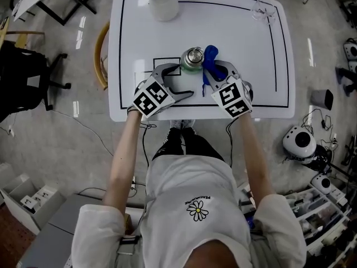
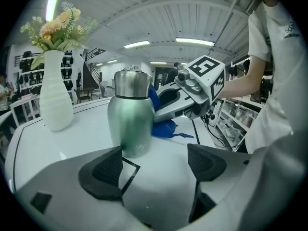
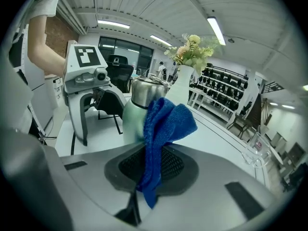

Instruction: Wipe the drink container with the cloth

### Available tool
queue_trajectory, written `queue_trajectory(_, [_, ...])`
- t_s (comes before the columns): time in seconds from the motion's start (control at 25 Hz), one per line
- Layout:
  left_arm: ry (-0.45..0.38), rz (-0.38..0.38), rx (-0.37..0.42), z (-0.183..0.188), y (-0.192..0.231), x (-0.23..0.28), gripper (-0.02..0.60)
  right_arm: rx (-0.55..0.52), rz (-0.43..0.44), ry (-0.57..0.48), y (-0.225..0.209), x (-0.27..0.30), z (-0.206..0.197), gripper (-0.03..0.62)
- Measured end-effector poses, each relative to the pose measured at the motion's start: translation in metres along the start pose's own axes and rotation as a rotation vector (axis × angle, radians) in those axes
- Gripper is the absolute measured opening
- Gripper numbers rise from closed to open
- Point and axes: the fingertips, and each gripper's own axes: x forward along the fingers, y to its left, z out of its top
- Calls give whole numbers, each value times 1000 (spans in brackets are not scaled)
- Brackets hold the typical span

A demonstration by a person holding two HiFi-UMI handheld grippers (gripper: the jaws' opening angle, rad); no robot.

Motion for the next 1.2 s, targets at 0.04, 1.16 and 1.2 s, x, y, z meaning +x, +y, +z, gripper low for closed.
queue_trajectory(0.04, [-7, 2, -7, 0, -2, 0, 410, -4, -2, 4, -1, 0, 0, 43])
queue_trajectory(1.16, [-14, -40, 10, -3, -23, -1, 410, -15, 172, -26, 85, 0, 22, 43])
queue_trajectory(1.2, [-10, -45, 14, -4, -24, 0, 410, -17, 186, -31, 86, 1, 24, 43])
